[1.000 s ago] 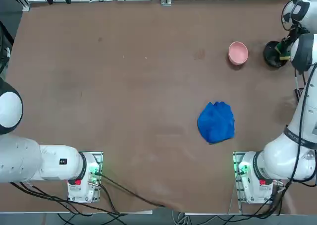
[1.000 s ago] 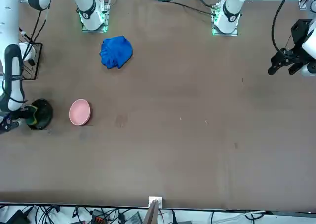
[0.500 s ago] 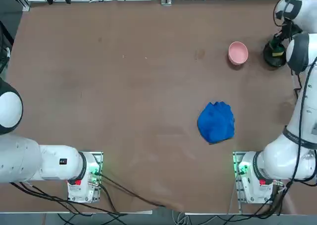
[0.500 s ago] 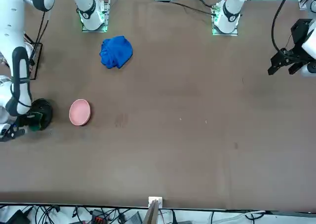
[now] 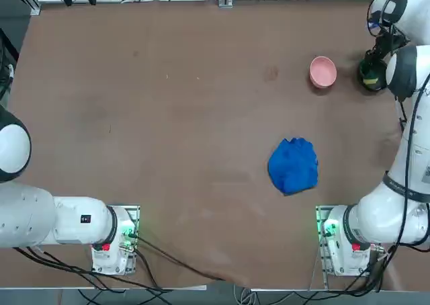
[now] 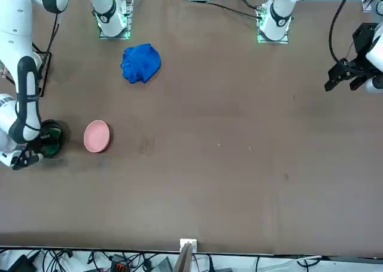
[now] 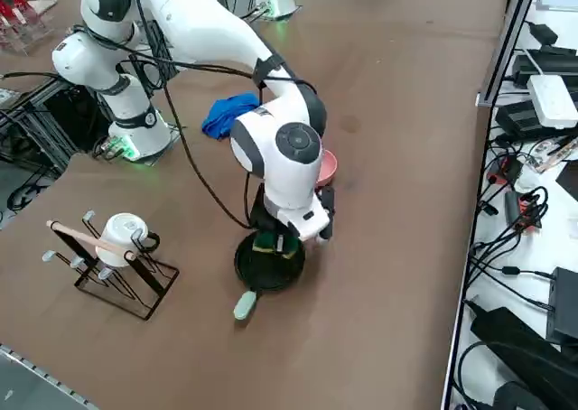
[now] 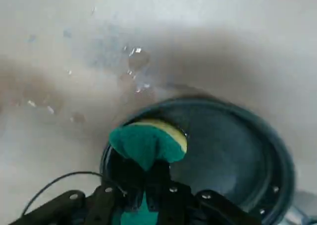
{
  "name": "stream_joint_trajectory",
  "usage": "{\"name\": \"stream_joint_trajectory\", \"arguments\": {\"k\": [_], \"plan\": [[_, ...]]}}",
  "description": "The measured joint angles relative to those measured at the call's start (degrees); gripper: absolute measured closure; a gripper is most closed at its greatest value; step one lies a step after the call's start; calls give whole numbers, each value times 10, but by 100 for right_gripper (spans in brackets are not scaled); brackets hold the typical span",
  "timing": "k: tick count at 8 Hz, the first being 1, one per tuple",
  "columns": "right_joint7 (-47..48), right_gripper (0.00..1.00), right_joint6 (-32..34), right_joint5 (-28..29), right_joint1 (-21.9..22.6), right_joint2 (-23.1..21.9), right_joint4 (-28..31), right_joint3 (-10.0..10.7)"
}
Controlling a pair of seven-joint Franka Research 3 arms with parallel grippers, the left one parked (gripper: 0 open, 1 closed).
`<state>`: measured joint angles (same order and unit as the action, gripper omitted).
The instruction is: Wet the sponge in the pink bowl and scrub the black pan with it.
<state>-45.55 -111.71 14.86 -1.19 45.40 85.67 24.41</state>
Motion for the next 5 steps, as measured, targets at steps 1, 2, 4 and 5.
{"name": "stream_joint_trajectory", "arguments": {"k": [1,2,4,5], "plan": [[-10,93,8,0,-5,0,1,3],[-28,93,10,0,-15,0,3,6],[-58,93,5,-11,-42,0,3,9],[-64,93,-5,-23,-53,0,3,9]]}}
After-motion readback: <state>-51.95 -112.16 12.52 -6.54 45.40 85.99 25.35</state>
